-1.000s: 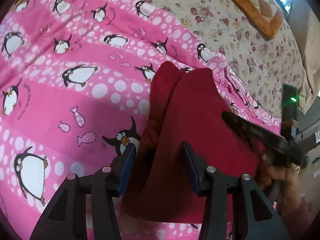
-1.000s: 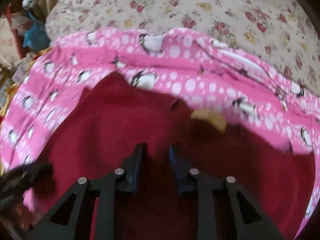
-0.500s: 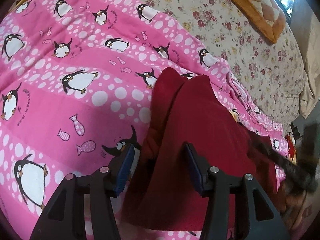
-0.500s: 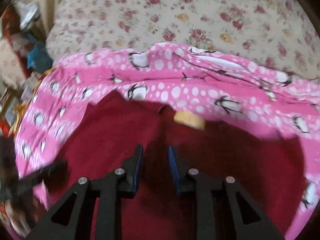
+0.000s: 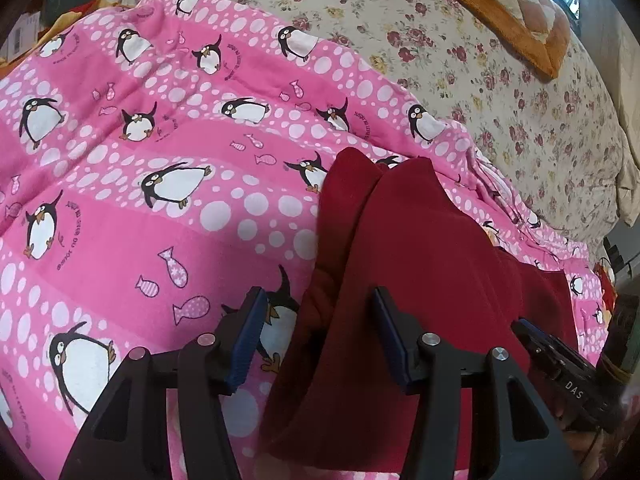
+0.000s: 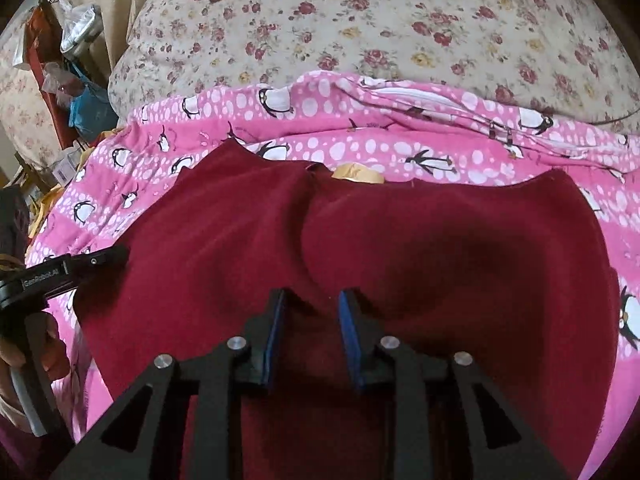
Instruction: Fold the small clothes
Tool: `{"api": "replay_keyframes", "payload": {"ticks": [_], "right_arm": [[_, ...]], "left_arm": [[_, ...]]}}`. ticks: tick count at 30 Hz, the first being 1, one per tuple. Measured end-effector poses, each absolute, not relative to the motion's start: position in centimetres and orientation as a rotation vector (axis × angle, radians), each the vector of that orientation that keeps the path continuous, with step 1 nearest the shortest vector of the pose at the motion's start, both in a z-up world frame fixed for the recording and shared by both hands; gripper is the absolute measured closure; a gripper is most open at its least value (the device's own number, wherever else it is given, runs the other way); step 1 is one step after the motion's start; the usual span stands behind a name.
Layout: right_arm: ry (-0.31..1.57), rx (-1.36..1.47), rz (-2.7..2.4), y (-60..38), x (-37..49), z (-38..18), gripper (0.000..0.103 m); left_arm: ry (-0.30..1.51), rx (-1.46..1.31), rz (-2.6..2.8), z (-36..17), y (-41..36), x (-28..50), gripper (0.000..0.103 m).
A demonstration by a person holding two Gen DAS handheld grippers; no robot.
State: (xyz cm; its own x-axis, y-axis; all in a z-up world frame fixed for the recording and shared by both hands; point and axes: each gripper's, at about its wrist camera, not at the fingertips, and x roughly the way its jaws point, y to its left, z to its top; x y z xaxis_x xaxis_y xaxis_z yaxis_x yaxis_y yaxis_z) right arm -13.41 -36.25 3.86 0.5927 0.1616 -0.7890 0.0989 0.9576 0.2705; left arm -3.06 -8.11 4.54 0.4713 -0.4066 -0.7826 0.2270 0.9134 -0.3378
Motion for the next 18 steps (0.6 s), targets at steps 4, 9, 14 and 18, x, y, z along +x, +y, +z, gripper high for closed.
{"api": "replay_keyframes", "payload": {"ticks": [4,9,14,18], "right_arm": [[0.905,0.303,0.039,-36.22,-13.9,3.72,0.072],[0.892,0.327,0.047,-36.45,-14.09,3.55,0.072],[0.879,0.353,0.058,-36.74,-14.27,3.38,0.072],[0.908,0.321,0.039,-36.4,-14.1,3.74,0.072]], "left_arm": [[1.009,-0.194,-0.391,4.56,-8.18,-3.01,0.069],[1.009,-0.194,-0.391,4.58,-8.18,-3.03,0.069],[1.01,-0.195,-0.391,4.55,-8.2,-3.02,0.069],[1.012,-0.195,-0.391,4.54,-8.19,-2.99,0.069]]}}
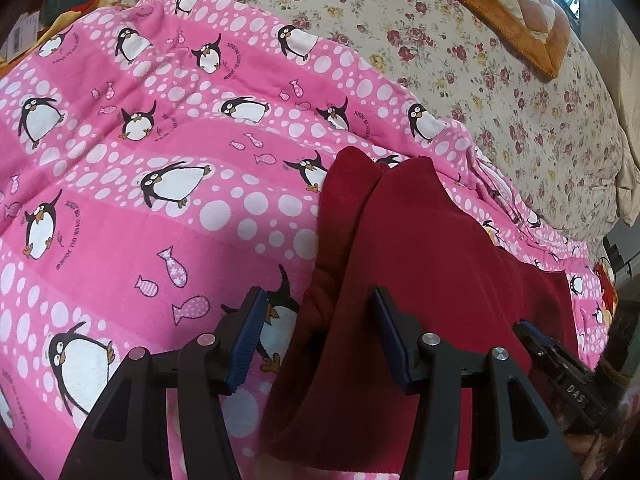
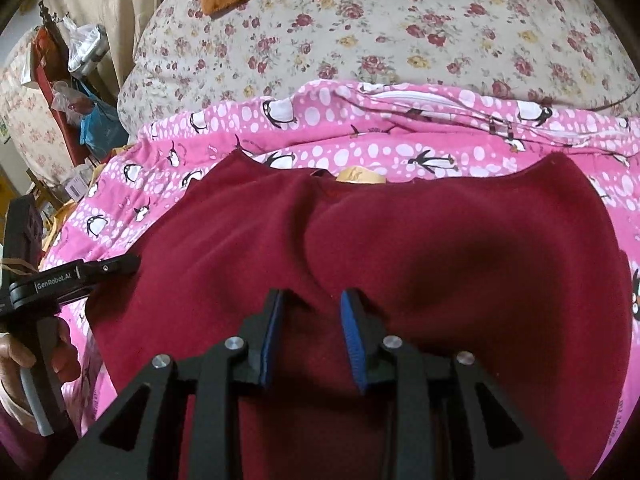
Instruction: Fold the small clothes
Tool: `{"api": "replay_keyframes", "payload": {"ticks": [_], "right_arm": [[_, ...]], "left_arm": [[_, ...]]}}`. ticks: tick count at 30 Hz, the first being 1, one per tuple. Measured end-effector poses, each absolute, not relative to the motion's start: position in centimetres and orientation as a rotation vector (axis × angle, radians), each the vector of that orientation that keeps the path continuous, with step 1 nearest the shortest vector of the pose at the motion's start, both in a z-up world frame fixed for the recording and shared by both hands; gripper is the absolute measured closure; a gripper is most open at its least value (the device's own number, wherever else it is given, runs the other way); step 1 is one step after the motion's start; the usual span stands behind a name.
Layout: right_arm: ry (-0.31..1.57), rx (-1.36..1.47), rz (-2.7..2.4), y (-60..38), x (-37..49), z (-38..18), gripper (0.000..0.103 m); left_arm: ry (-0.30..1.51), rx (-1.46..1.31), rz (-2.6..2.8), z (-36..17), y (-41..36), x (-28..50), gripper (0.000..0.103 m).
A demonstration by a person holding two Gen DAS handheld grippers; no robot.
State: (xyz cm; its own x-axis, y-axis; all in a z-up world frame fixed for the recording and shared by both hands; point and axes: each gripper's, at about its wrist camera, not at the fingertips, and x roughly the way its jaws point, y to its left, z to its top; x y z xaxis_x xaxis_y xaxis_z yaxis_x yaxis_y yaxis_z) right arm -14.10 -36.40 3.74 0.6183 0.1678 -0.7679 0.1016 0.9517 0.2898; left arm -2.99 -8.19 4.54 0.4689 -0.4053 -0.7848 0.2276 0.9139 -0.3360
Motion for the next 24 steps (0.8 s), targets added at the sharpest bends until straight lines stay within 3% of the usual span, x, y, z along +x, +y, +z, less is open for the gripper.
{"api": "replay_keyframes", "payload": {"ticks": [5,11,15,18,21,24], "right_arm": [[0.9,0.366,0.127,-34.6,-14.1,6.2,0.069],[0.925,0.336,0.128,-32.9,-12.3,4.3,0.07],[0.922,0.384,0.051,-34.9,-10.7,3.1,0.093],[0.933,0.477,0.06,-36.0,-10.5,3.0,0.095],[0.921,0.451,0.06,-35.7,-11.7,4.1,0.086],[0.899,0.43,0.095,-35.5,-13.1,4.5,0.061]], "left_arm": [[1.019,-0.207,-0.393,4.4,-8.2,-2.9,0.069],[1.039,-0.265,-0.421,4.2,-7.7,-2.6,0.069],[1.05,-0.308,-0.432,4.0,-7.6,-2.1,0.069],[1.055,-0.315,-0.444,3.9,-7.7,-1.6,0.065],[1.053,-0.333,-0.459,4.0,-7.9,-1.1,0.062],[1.054,-0.317,-0.461,3.9,-8.3,-0.6,0.059]]}}
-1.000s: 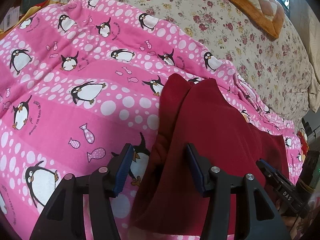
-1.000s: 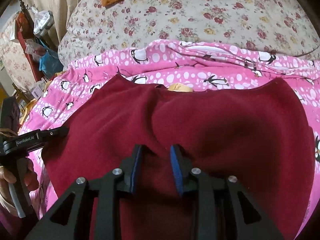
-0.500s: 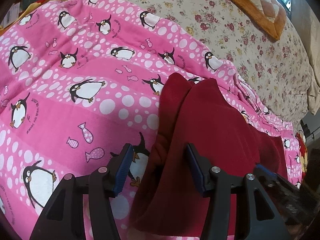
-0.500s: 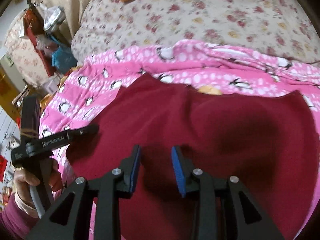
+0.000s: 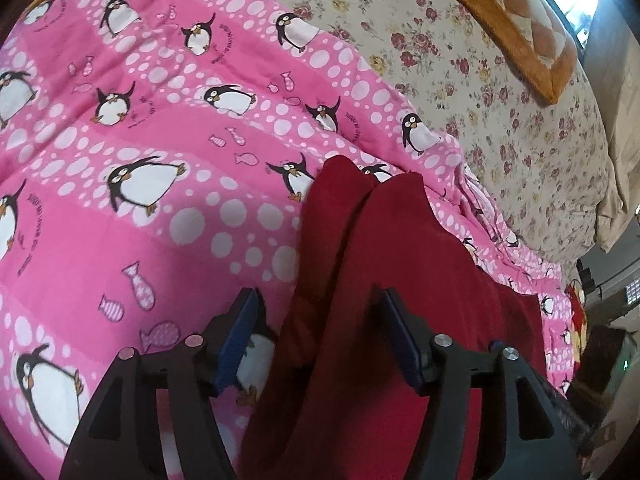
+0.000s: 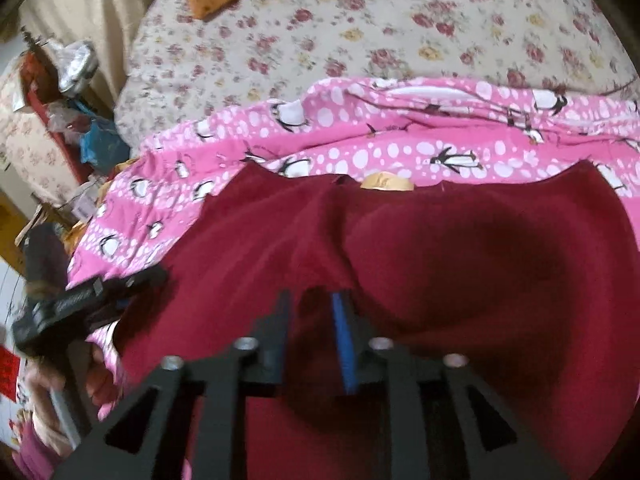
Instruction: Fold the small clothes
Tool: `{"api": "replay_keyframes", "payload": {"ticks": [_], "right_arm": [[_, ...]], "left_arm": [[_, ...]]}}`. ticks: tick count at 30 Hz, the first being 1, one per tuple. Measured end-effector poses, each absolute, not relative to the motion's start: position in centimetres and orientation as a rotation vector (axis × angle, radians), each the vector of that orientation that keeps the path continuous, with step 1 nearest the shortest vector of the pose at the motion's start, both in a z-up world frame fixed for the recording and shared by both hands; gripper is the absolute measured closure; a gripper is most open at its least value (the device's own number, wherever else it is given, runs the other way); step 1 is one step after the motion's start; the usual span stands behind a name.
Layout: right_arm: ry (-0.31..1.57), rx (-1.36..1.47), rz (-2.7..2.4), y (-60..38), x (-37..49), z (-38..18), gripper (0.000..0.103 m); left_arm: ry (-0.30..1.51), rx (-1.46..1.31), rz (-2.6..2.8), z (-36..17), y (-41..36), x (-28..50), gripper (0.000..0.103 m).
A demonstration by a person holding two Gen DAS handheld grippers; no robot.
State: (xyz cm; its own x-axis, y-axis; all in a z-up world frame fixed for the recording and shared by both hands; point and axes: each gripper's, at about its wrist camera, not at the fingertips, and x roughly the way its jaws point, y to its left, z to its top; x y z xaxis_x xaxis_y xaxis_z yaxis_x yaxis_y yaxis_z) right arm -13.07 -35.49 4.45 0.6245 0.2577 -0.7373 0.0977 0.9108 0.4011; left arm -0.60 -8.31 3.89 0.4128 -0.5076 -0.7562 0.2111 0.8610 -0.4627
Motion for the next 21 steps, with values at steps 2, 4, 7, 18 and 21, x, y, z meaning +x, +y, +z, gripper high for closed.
{"api": "replay_keyframes", "payload": {"ticks": [2,4,7,18,21], "right_arm": [[0.886,0.402,0.097,-35.2,-13.8,4.0,0.06],[0.868,0.376,0.088,-35.0,-14.4,4.0,0.06],[0.839,0.345,0.04,-34.5,-15.1,5.2,0.06],[0.851,0.341,0.012,-35.1,-14.2,3.3,0.059],[0.846,0.348,0.029,-35.1,-14.2,3.3,0.056]], "left_arm": [[1.054,-0.295,-0.456,3.7,-8.6,-0.4,0.059],[1.056,-0.296,-0.455,3.7,-8.7,-0.2,0.058],[1.06,-0.316,-0.453,3.7,-8.5,0.0,0.058],[1.112,-0.291,-0.473,3.3,-9.4,1.5,0.048],[1.142,-0.316,-0.481,3.8,-9.1,2.0,0.048]]}}
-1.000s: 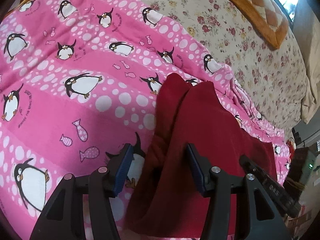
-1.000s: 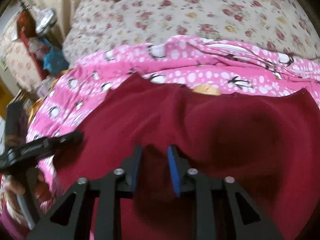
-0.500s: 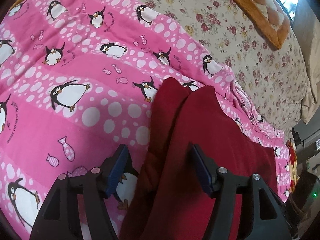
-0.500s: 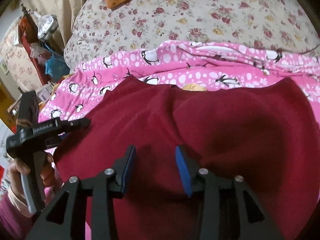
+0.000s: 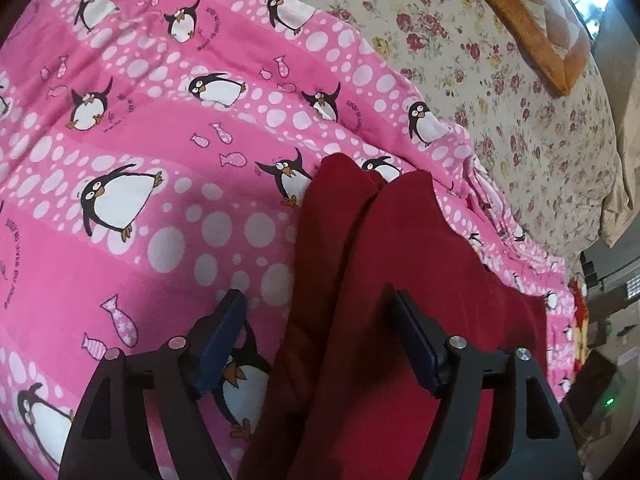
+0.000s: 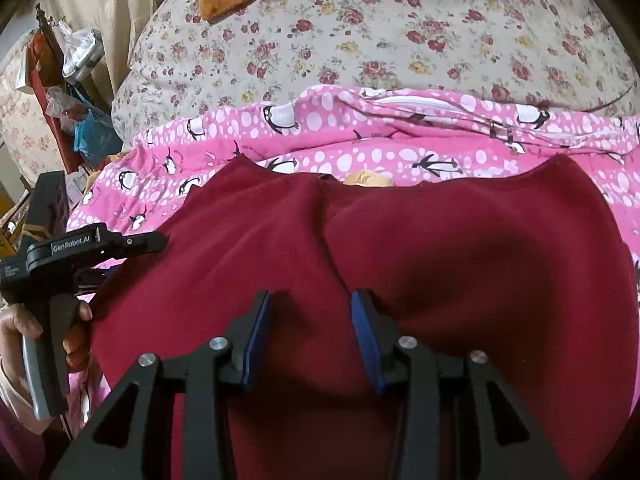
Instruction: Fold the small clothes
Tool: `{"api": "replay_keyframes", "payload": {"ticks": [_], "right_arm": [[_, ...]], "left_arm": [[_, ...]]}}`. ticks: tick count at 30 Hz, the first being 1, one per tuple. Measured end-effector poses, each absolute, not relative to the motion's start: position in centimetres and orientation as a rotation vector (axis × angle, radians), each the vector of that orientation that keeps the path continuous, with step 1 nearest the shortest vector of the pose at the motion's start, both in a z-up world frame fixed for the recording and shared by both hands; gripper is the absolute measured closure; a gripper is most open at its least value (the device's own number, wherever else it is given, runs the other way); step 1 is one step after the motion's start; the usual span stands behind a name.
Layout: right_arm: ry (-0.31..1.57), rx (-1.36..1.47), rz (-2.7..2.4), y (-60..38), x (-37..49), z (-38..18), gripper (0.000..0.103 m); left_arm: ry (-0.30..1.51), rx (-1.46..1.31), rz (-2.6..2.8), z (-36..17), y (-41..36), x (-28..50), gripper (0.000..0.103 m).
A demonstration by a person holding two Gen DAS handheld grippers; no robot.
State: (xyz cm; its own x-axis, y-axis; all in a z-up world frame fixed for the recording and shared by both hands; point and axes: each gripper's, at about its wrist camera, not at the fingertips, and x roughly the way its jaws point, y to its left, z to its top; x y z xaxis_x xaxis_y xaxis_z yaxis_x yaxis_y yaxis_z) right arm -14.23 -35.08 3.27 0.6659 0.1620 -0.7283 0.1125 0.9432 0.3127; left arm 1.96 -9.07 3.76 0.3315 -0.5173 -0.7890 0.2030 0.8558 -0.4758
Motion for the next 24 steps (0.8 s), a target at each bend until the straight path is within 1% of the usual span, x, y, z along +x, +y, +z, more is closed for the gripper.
{"api": "replay_keyframes", "payload": {"ticks": [2,4,6,13,14,15,16,18,19,20,21,22,23,24], "right_arm": [[0.84,0.348,0.044,-35.0,-14.3,3.3,0.051],[0.837,0.348,0.054,-34.9,-14.3,3.3,0.048],[0.833,0.352,0.063,-34.9,-14.3,3.3,0.047],[0.822,0.37,0.083,-35.1,-14.4,3.1,0.044],[0.822,0.367,0.084,-35.0,-14.4,3.1,0.044],[0.822,0.365,0.085,-35.0,-14.3,3.1,0.044],[0.822,0.364,0.085,-35.0,-14.3,3.1,0.043],[0.822,0.363,0.084,-35.0,-14.3,3.1,0.043],[0.822,0.363,0.084,-35.0,-14.3,3.0,0.043],[0.823,0.36,0.082,-34.9,-14.3,3.0,0.043],[0.824,0.355,0.08,-34.9,-14.3,3.1,0.043],[0.828,0.347,0.072,-34.8,-14.2,3.1,0.046],[0.836,0.329,0.041,-34.7,-14.2,3.3,0.05],[0.85,0.308,-0.003,-34.5,-14.3,3.6,0.06]], "left_arm": [[1.132,-0.301,-0.483,4.2,-9.2,2.3,0.048],[1.145,-0.219,-0.477,4.1,-10.0,2.9,0.048],[1.195,-0.181,-0.495,3.2,-10.7,3.5,0.048],[1.218,-0.188,-0.586,3.0,-11.2,3.8,0.048],[1.216,-0.169,-0.59,3.0,-11.4,3.7,0.05],[1.216,-0.163,-0.594,3.0,-11.5,3.6,0.057],[1.218,-0.161,-0.608,3.1,-11.6,3.5,0.072],[1.228,-0.18,-0.643,3.1,-11.8,3.5,0.09],[1.226,-0.177,-0.642,3.2,-11.8,3.5,0.095],[1.214,-0.164,-0.639,3.4,-12.0,3.3,0.098],[1.205,-0.154,-0.642,3.7,-12.0,3.0,0.103],[1.197,-0.148,-0.644,4.0,-12.1,2.8,0.103],[1.184,-0.139,-0.643,4.4,-12.2,2.5,0.103],[1.167,-0.13,-0.644,4.9,-12.4,2.2,0.103]]}}
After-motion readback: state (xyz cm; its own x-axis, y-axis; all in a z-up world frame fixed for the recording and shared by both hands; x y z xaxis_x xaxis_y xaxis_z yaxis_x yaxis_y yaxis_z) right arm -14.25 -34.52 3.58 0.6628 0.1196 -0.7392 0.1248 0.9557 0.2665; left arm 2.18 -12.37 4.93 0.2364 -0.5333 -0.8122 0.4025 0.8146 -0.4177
